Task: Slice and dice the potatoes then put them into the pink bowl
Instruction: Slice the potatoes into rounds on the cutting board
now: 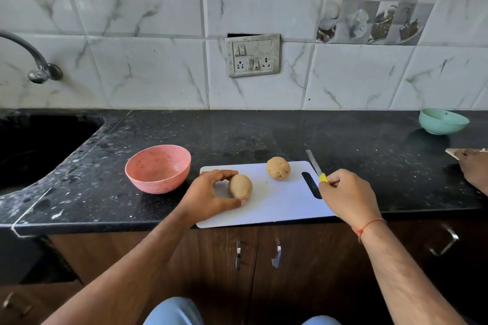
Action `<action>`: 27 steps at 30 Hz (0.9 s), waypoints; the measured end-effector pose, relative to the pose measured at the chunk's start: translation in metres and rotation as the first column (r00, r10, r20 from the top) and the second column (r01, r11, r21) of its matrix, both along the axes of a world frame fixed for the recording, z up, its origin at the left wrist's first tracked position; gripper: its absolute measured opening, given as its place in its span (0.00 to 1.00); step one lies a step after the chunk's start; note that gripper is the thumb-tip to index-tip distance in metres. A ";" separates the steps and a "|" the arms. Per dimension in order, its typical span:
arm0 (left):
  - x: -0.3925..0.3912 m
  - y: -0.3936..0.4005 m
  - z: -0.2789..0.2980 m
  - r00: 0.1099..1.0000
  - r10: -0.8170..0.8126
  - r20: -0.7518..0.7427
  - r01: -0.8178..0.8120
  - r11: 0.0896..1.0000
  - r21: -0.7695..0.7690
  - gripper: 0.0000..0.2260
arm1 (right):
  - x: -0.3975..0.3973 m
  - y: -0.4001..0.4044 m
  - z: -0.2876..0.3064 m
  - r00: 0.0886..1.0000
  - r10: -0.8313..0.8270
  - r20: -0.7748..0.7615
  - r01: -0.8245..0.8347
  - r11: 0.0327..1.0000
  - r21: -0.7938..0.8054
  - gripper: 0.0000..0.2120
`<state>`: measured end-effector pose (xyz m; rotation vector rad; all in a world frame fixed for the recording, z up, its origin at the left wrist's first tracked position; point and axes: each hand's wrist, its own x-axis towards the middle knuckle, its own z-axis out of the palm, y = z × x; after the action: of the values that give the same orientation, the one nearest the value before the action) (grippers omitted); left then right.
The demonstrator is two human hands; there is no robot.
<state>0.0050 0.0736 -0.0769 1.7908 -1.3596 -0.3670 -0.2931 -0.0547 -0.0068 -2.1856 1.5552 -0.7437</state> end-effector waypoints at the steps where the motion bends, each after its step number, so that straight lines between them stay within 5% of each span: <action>1: 0.000 0.000 0.000 1.000 0.002 0.001 -0.002 1.000 0.002 0.34 | 0.004 0.007 0.000 0.998 0.009 0.070 -0.008 1.000 -0.012 0.09; 9: -0.001 0.001 0.000 0.999 0.033 0.005 -0.033 0.999 -0.023 0.35 | 0.053 0.067 -0.020 0.947 0.322 -0.005 -0.320 0.942 -0.104 0.08; 27: 0.000 0.000 0.000 1.000 0.014 -0.002 -0.014 1.000 -0.009 0.34 | 0.076 0.090 -0.030 0.890 0.254 -0.378 -0.360 0.901 -0.241 0.15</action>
<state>0.0050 0.0735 -0.0766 1.7909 -1.3448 -0.3548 -0.2169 0.0355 -0.0365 -2.8346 1.2387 -0.5540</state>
